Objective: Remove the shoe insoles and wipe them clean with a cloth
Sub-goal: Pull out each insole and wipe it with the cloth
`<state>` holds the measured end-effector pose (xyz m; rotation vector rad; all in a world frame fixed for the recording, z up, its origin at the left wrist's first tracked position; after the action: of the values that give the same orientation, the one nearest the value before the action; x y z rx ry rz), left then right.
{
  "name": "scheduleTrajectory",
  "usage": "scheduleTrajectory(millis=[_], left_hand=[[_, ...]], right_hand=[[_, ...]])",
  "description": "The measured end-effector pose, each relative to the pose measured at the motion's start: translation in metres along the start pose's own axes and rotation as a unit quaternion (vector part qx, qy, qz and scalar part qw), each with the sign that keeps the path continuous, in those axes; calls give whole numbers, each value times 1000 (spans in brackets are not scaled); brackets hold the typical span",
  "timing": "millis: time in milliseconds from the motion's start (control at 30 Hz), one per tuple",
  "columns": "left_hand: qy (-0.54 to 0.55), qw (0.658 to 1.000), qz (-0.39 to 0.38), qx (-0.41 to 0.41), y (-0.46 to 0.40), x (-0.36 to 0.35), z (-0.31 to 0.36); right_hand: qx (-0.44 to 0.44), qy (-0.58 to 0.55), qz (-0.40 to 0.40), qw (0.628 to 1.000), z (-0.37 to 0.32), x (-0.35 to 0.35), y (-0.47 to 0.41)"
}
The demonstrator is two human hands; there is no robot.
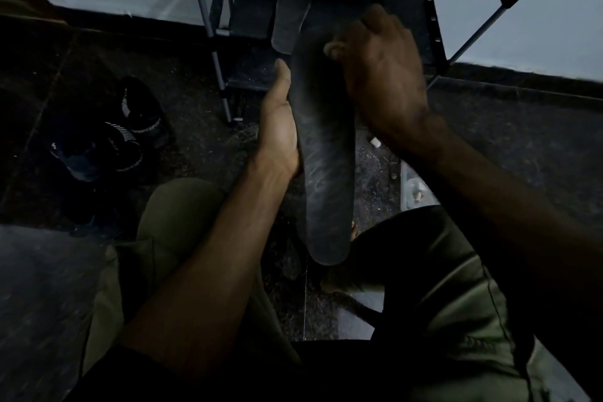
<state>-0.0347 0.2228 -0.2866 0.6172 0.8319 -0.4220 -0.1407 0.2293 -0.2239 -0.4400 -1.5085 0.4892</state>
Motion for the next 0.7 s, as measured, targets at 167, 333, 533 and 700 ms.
scheduleTrajectory(millis=[167, 333, 533, 700], left_hand=[[38, 999, -30, 23, 1, 3, 1], [23, 999, -24, 9, 4, -1, -1], [48, 999, -10, 10, 5, -1, 3], [137, 988, -53, 55, 0, -3, 3]], right_hand=[[29, -43, -89, 995, -21, 4, 42], [10, -42, -84, 995, -12, 5, 35], [-20, -35, -66, 997, -14, 4, 35], [-10, -96, -91, 991, -26, 11, 58]])
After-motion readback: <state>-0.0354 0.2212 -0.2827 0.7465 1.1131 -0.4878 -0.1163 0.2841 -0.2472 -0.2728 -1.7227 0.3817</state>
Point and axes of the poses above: each hand's wrist, its own y-axis away from the middle knuckle, its own x-axis out of the back of the hand, z = x × y, the point moved 3 cm from there along -y, towards the middle knuckle, and after that the axes turned 3 degrees about z, right-handed, at the moved point
